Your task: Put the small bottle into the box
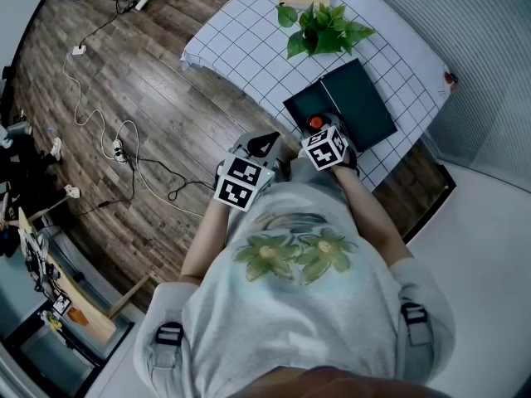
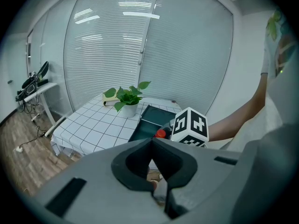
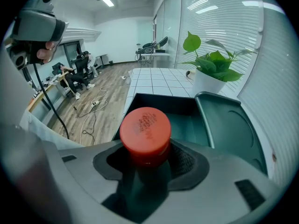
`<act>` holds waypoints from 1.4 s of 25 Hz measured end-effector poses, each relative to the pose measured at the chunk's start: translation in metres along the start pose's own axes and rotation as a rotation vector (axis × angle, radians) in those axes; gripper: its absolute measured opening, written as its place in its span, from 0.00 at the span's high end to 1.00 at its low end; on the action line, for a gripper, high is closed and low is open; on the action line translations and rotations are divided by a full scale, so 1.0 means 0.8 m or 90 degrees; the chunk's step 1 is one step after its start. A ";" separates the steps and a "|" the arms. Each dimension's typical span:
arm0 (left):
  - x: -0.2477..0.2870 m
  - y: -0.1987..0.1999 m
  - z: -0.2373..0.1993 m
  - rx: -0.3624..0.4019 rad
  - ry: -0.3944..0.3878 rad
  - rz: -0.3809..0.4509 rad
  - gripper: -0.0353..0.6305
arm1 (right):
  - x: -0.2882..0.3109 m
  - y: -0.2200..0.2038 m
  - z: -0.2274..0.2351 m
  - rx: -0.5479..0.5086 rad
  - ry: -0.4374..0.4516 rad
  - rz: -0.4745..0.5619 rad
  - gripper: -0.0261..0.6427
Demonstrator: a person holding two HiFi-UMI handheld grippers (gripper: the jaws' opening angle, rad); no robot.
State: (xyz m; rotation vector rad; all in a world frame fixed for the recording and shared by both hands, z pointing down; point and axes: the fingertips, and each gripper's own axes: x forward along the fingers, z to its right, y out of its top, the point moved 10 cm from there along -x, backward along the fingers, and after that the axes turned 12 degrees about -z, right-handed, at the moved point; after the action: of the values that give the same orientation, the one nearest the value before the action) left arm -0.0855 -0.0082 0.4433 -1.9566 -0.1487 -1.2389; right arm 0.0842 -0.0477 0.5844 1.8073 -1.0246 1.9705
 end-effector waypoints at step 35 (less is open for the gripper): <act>-0.015 -0.027 0.020 0.048 -0.038 0.002 0.94 | -0.097 -0.018 -0.020 0.141 -0.034 0.139 0.63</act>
State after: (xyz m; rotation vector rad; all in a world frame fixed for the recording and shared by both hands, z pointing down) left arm -0.0907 0.0210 0.4423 -1.9291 -0.2189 -1.1576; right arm 0.0950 -0.0070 0.5161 1.9428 -1.0983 2.2551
